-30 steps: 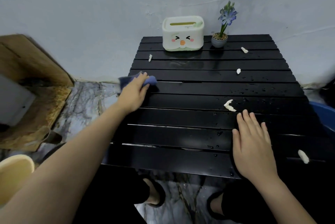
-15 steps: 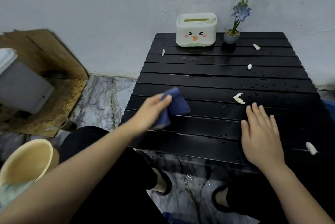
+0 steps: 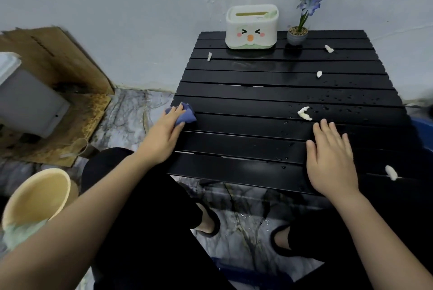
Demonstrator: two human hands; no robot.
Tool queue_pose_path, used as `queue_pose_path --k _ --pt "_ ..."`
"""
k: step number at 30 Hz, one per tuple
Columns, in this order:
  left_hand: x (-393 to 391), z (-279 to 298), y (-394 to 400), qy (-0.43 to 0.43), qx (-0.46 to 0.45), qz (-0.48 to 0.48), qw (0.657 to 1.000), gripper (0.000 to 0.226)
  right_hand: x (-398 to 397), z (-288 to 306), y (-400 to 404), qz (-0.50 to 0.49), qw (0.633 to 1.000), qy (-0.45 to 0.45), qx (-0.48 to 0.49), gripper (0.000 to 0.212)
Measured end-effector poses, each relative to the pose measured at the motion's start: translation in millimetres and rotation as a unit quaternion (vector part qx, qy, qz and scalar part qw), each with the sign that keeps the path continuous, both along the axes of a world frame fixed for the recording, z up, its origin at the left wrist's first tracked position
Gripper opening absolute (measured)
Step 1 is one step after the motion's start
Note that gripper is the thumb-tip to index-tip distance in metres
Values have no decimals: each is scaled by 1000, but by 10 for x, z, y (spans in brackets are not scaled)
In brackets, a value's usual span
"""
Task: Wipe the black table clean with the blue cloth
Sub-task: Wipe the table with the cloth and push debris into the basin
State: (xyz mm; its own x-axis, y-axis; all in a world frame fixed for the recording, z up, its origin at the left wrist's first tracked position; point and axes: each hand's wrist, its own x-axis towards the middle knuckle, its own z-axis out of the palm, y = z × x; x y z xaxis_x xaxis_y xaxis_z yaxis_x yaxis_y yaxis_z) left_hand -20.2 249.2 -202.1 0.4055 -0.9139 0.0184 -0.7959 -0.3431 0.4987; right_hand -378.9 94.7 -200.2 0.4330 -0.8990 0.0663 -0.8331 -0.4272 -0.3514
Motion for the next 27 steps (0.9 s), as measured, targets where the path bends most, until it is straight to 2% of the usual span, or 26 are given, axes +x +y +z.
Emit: queue_pose_path --k 5,10,13,15,17,20,23,24,25,27 --pt "-556 47 102 1 -30 46 999 49 12 8 -11 0 1000 5 2 52" --pt "-1416 41 44 12 -57 3 998 47 13 1 -34 -2 1000 1 3 52" --pt "-1820 114 -28 133 -68 10 989 43 8 42 -54 1 1000 -5 24 52" --pt "-1869 237 -94 250 -109 45 961 34 -32 81 -44 9 999 -13 38 52" --pt "-1760 392 -152 312 -185 118 924 21 -109 114 -13 10 999 -14 36 54" --pt "-1442 560 -131 266 -266 180 909 24 -250 127 76 5 1000 -3 18 58" --pt "-1077 551 -31 188 -272 137 934 20 -349 92 159 6 1000 19 24 66" --pt "-971 506 0 180 -240 107 948 18 -364 73 173 8 999 29 22 68" --pt "-873 444 15 156 -191 78 966 33 -370 54 179 10 999 40 16 70" --pt "-738 270 4 41 -69 27 996 64 -362 25 184 10 998 58 4 72"
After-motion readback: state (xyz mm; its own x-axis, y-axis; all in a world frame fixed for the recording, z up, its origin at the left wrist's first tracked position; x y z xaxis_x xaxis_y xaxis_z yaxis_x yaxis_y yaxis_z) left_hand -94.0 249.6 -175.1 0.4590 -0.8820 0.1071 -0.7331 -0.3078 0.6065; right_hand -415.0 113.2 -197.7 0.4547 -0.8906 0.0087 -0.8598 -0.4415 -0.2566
